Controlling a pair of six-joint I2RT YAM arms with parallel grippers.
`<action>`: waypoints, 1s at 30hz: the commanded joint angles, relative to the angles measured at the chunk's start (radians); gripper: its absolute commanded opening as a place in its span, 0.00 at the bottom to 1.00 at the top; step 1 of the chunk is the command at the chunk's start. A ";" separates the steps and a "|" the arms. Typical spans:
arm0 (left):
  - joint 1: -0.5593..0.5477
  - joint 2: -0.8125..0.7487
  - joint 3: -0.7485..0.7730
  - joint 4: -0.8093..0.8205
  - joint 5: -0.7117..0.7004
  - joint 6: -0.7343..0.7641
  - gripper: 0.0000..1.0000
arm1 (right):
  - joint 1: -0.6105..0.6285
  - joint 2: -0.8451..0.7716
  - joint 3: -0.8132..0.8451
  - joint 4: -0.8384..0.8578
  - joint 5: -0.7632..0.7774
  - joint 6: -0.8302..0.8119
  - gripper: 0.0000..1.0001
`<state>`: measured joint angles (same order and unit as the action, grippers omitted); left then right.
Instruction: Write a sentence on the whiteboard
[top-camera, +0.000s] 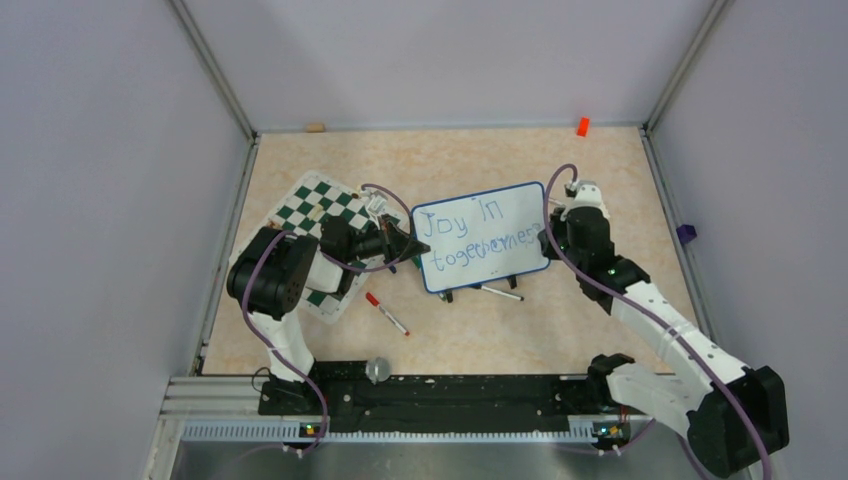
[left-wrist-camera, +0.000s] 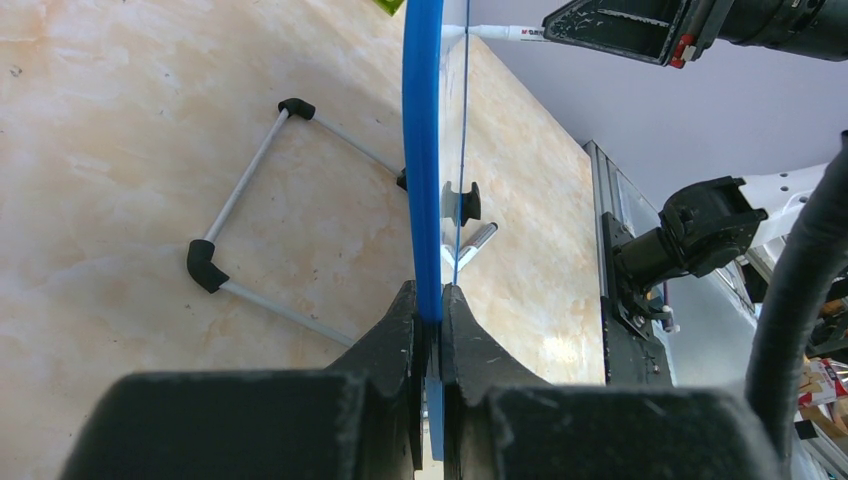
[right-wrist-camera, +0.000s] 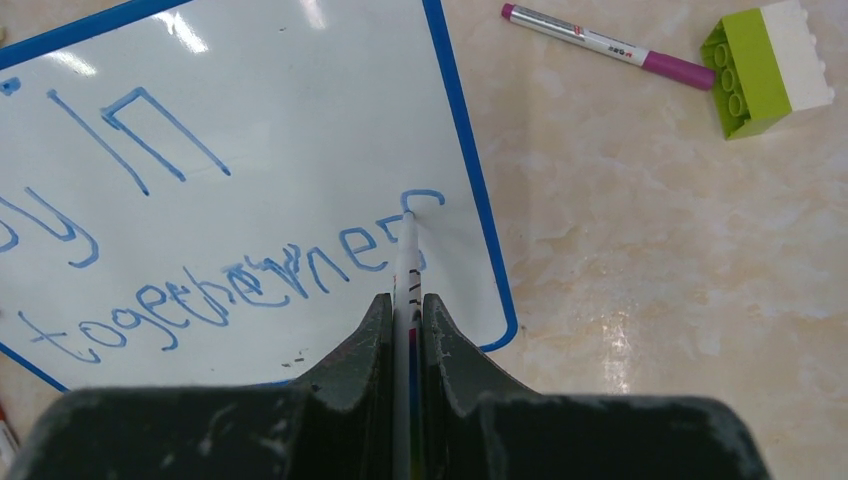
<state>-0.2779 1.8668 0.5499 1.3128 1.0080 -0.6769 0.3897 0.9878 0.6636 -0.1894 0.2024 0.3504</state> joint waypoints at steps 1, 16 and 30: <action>-0.013 0.014 -0.027 -0.113 0.063 0.119 0.00 | -0.011 -0.027 -0.020 -0.021 0.026 0.006 0.00; -0.012 0.015 -0.026 -0.115 0.063 0.120 0.00 | -0.011 -0.029 -0.025 -0.054 0.089 0.023 0.00; -0.013 0.014 -0.027 -0.115 0.064 0.119 0.00 | -0.011 -0.050 -0.022 -0.048 -0.014 -0.004 0.00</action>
<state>-0.2779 1.8668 0.5503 1.3125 1.0077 -0.6765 0.3897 0.9730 0.6392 -0.2501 0.2256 0.3592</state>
